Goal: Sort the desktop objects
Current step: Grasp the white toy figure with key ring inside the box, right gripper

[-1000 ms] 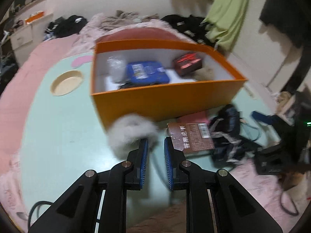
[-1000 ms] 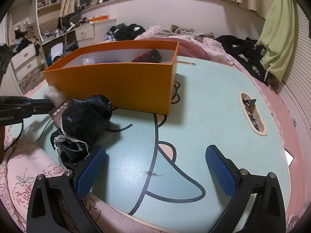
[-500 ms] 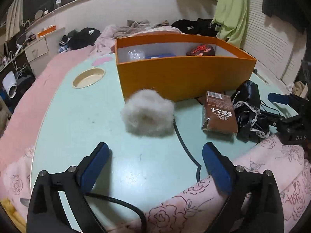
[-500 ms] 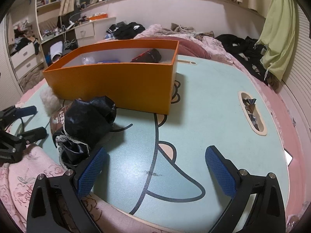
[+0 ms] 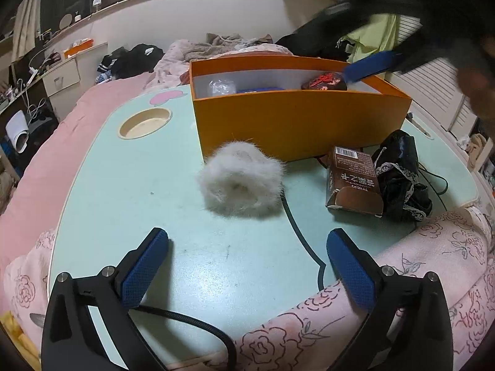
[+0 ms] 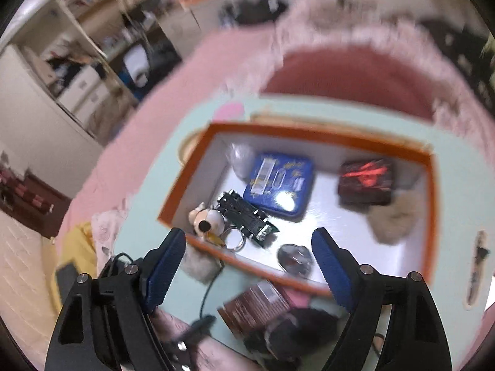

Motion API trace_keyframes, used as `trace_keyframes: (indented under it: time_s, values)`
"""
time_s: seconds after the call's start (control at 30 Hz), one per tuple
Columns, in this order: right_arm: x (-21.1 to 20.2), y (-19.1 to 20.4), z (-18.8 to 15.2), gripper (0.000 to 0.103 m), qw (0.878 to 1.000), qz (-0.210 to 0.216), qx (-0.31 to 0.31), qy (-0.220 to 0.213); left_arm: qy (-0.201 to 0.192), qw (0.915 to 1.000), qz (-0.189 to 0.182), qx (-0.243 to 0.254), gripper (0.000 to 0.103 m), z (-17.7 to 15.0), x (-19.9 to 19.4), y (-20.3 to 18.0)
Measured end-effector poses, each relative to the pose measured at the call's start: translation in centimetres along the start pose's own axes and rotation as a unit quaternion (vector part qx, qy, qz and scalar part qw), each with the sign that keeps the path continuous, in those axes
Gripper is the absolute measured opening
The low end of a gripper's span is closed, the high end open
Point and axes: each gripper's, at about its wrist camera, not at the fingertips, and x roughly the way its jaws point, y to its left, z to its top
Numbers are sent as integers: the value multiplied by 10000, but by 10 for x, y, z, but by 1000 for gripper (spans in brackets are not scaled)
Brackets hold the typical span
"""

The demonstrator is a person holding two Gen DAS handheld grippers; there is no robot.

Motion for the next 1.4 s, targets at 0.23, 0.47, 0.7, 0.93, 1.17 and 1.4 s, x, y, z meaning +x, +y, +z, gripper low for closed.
trace_keyframes:
  time_s: [0.23,0.47,0.7,0.93,1.17,1.4]
  values:
    - [49,12,26,84,9935,-77,478,1027,-48,10000,-5,-9,102,-2,-2,0]
    - [67,21,29,56,9939,166,522,957,-50,10000,-23,-17,102,-2,-3,2]
    - [58,9,30,33,9956,290,667,590,-55,10000,-23,-14,102,-1,-2,3]
    - [13,4,14,32,9943,732,758,-170,-54,10000,-22,-13,102,-1,-2,3]
    - [-56,1,-15,32,9889,925,555,-1026,-54,10000,-24,-12,102,-1,-2,4]
    - [-89,-45,-101,32,9827,645,564,-1640,-53,10000,-26,-10,102,-1,-2,4]
